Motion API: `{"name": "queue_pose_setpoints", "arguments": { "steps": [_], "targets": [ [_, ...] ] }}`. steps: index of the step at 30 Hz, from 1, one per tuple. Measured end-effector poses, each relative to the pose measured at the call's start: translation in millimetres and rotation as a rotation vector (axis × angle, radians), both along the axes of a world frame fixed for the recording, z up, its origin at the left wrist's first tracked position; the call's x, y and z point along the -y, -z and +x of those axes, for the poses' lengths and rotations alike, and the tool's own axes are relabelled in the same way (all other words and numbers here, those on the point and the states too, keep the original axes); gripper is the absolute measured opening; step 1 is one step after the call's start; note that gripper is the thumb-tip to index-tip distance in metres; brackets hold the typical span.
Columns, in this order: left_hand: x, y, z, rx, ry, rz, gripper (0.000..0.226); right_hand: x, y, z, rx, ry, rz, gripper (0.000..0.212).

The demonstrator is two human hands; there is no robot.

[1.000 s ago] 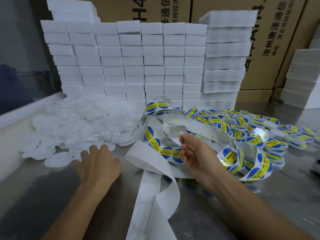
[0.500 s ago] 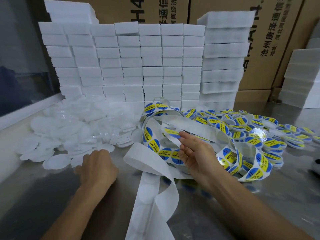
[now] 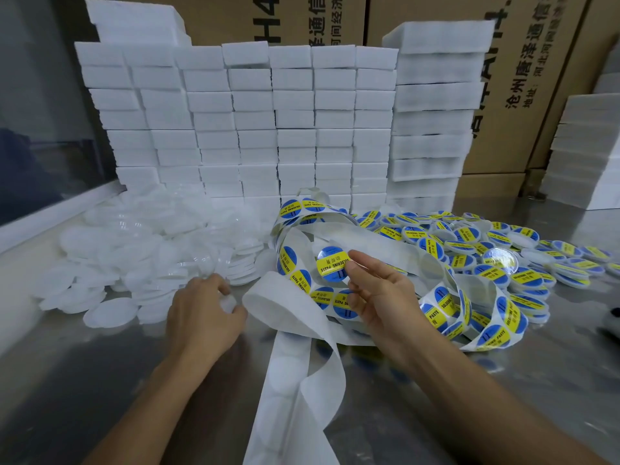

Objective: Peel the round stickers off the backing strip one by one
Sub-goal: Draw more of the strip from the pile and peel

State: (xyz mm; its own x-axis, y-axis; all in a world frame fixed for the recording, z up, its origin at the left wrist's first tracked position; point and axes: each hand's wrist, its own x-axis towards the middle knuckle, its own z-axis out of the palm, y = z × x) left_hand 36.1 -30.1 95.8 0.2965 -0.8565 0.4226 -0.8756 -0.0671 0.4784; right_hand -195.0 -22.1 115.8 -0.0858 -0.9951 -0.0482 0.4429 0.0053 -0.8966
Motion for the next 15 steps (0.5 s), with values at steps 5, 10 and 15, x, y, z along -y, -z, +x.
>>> {"name": "queue_pose_setpoints", "arguments": {
  "steps": [5,10,15],
  "targets": [
    [-5.0,-11.5,-8.9,-0.009,0.109,-0.439,0.032,-3.0,-4.9,0.9,0.000,-0.005,-0.057,0.021],
    [-14.5,-12.2,-33.0,0.089,0.415,-0.706,0.027,-12.5,-4.4,11.4,-0.364,0.021,-0.230,0.015],
    [-23.1,-8.3,-56.2,0.154,0.600,-0.761,0.028,-14.2,5.9,24.5,-0.464,0.001,-0.392,0.011]
  ]
}}
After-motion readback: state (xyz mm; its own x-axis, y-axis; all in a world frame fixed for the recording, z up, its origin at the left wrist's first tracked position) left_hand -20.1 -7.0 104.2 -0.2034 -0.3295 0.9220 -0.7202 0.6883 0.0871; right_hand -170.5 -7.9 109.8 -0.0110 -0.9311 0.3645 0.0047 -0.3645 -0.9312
